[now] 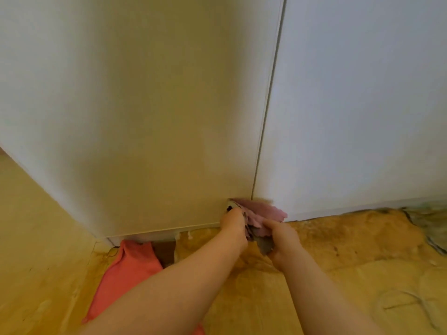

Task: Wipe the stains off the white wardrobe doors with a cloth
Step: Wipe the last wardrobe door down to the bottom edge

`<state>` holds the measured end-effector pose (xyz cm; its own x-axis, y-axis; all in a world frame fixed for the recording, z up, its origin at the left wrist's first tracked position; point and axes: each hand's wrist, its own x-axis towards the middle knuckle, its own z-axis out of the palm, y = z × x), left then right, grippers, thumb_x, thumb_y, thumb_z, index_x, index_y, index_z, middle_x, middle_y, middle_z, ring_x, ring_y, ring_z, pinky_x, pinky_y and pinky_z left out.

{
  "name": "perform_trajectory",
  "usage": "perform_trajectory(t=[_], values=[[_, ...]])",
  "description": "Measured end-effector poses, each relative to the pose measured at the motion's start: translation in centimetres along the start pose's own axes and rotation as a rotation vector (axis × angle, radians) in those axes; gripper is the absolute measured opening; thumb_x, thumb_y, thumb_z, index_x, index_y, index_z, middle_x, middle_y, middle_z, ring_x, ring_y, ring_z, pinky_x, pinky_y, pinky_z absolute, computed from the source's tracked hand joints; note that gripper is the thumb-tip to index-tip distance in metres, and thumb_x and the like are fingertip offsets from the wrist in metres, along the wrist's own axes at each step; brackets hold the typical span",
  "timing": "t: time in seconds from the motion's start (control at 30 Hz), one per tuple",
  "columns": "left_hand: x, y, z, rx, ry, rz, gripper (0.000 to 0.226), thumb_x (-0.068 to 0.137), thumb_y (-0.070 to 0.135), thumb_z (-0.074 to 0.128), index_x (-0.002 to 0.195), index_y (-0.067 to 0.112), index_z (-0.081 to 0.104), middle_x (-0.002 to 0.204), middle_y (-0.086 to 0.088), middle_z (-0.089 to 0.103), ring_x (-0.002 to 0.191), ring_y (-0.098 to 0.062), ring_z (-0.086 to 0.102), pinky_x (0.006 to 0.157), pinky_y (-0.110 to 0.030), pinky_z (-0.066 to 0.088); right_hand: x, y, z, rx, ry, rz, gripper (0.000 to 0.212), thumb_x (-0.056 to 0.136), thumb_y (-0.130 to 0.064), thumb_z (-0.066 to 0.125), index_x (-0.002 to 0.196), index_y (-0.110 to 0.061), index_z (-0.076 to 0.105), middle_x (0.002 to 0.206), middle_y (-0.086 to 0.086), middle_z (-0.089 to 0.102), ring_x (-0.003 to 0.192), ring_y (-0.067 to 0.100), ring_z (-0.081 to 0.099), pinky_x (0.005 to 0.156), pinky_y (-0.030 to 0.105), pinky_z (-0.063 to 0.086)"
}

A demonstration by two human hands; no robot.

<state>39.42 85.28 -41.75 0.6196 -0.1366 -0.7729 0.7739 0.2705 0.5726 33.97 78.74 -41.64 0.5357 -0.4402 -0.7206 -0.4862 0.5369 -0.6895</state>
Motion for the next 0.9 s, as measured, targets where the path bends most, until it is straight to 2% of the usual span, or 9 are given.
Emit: perform_trajectory(t=[0.07, 0.17, 0.3, 0.47, 0.57, 0.67, 0.73, 0.8, 0.9], values=[[0.3, -0.7, 1.8, 0.078, -0.069, -0.060, 0.021, 0.096, 0.020, 0.042, 0.095, 0.006, 0.057, 0.090, -0.018, 0.065, 0.084, -0.031, 0.058, 0.077, -0.036, 0.047, 0.3, -0.9, -1.8, 0.052, 0.017, -0.041, 0.024, 0.084, -0.004, 0.059, 0.108, -0.003, 0.056, 0.088, 0.017, 0.061, 0.067, 0.024, 0.057, 0.042, 0.027, 0.042], [-0.9, -2.2, 5.6, 0.285, -0.148, -0.117, 0.029, 0.093, 0.032, 0.054, 0.109, 0.008, 0.056, 0.108, -0.019, 0.062, 0.095, -0.034, 0.060, 0.074, -0.042, 0.051, 0.3, -2.2, -5.6, 0.093, 0.138, -0.072, 0.025, 0.087, -0.002, 0.054, 0.112, -0.006, 0.054, 0.088, 0.017, 0.061, 0.067, 0.025, 0.057, 0.047, 0.029, 0.042], [-3.0, -2.1, 9.9, 0.480, -0.141, -0.035, 0.025, 0.092, 0.024, 0.056, 0.112, 0.009, 0.055, 0.105, -0.018, 0.063, 0.091, -0.036, 0.062, 0.062, -0.044, 0.055, -1.4, -5.1, -8.6, 0.070, 0.196, -0.181, 0.030, 0.089, 0.003, 0.048, 0.116, -0.010, 0.052, 0.068, 0.012, 0.052, 0.050, 0.019, 0.041, 0.045, 0.023, 0.030], [-8.8, 0.7, 13.3, 0.458, -0.193, -0.041, 0.025, 0.092, 0.010, 0.051, 0.116, 0.006, 0.056, 0.105, -0.018, 0.065, 0.095, -0.031, 0.064, 0.085, -0.041, 0.054, -5.9, -10.3, -10.6, 0.061, 0.228, -0.162, 0.030, 0.088, 0.005, 0.045, 0.111, -0.010, 0.057, 0.073, 0.014, 0.054, 0.054, 0.021, 0.044, 0.045, 0.026, 0.031], [-13.1, 4.2, 15.5, 0.382, -0.199, -0.063, 0.027, 0.091, 0.002, 0.049, 0.118, 0.004, 0.055, 0.110, -0.021, 0.063, 0.099, -0.033, 0.063, 0.077, -0.038, 0.054, -10.1, -15.4, -10.8, 0.166, 0.230, -0.093, 0.023, 0.083, 0.002, 0.043, 0.092, -0.010, 0.061, 0.074, 0.011, 0.058, 0.057, 0.022, 0.048, 0.047, 0.026, 0.032], [-18.9, 8.5, 18.2, 0.345, -0.207, -0.065, 0.029, 0.090, 0.003, 0.052, 0.119, 0.005, 0.055, 0.111, -0.022, 0.063, 0.098, -0.033, 0.062, 0.075, -0.039, 0.054, -15.4, -21.0, -10.7, 0.396, 0.199, -0.031, 0.017, 0.089, -0.015, 0.045, 0.075, -0.012, 0.055, 0.074, 0.007, 0.060, 0.065, 0.023, 0.057, 0.057, 0.027, 0.043], [-23.9, 11.5, 20.3, 0.350, -0.227, -0.061, 0.029, 0.090, 0.009, 0.053, 0.118, 0.006, 0.057, 0.106, -0.018, 0.064, 0.090, -0.029, 0.062, 0.077, -0.038, 0.054, -19.1, -25.1, -11.0, 0.452, 0.209, -0.043, 0.029, 0.093, -0.030, 0.048, 0.071, -0.012, 0.055, 0.074, 0.007, 0.061, 0.069, 0.024, 0.059, 0.060, 0.030, 0.047], [-29.2, 14.8, 22.9, 0.372, -0.270, -0.046, 0.028, 0.092, 0.029, 0.055, 0.113, 0.011, 0.062, 0.103, -0.012, 0.065, 0.082, -0.023, 0.061, 0.066, -0.030, 0.051, -23.3, -29.7, -11.6, 0.337, 0.255, -0.061, 0.043, 0.092, -0.040, 0.050, 0.063, -0.009, 0.054, 0.071, 0.010, 0.059, 0.070, 0.026, 0.058, 0.060, 0.031, 0.047], [-36.6, 18.6, 27.0, 0.427, -0.301, -0.004, 0.045, 0.085, 0.055, 0.060, 0.106, 0.015, 0.066, 0.106, -0.008, 0.068, 0.094, -0.025, 0.063, 0.076, -0.034, 0.053, -29.5, -36.2, -13.0, 0.076, 0.328, -0.129, 0.039, 0.088, -0.031, 0.060, 0.055, -0.009, 0.052, 0.073, 0.011, 0.058, 0.067, 0.026, 0.054, 0.059, 0.031, 0.046]])
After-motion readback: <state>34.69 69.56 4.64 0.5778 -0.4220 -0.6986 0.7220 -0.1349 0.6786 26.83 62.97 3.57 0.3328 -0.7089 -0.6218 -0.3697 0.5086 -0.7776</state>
